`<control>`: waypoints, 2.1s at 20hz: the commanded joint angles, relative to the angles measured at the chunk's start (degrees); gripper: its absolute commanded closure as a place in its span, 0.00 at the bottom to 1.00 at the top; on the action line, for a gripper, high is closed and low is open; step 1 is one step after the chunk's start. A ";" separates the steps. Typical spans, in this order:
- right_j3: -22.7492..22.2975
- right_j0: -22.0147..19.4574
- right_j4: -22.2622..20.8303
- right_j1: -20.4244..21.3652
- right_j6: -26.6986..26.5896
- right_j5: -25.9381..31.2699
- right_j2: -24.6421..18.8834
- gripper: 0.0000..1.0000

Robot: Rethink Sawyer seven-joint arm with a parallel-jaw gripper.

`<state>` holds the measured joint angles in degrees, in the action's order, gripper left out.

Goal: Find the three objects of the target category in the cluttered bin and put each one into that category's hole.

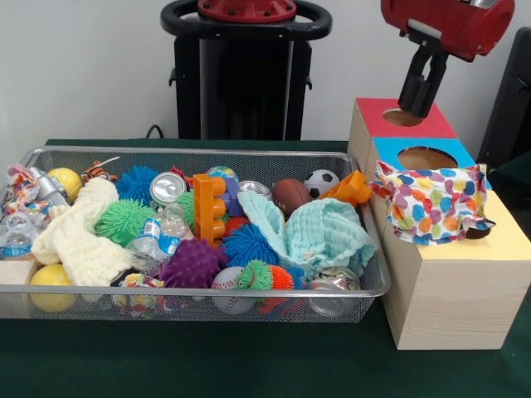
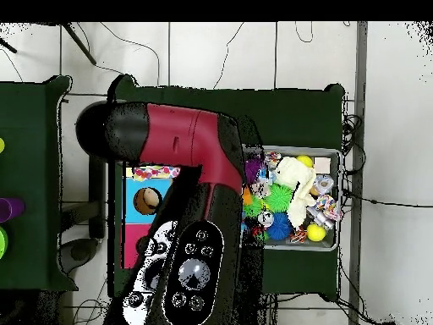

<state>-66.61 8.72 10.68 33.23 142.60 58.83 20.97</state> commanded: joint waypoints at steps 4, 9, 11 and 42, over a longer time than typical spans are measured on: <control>-9.90 0.48 -3.60 -2.89 -1.15 -4.18 -6.34 1.00; -9.27 1.19 -4.48 -3.82 -0.65 -4.63 -5.85 1.00; -9.41 1.57 -4.82 -4.02 -0.04 -5.26 -5.79 1.00; -11.19 4.20 -7.20 -8.10 1.93 -14.69 -5.46 1.00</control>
<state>-69.88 12.65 6.44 28.12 142.60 46.26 20.59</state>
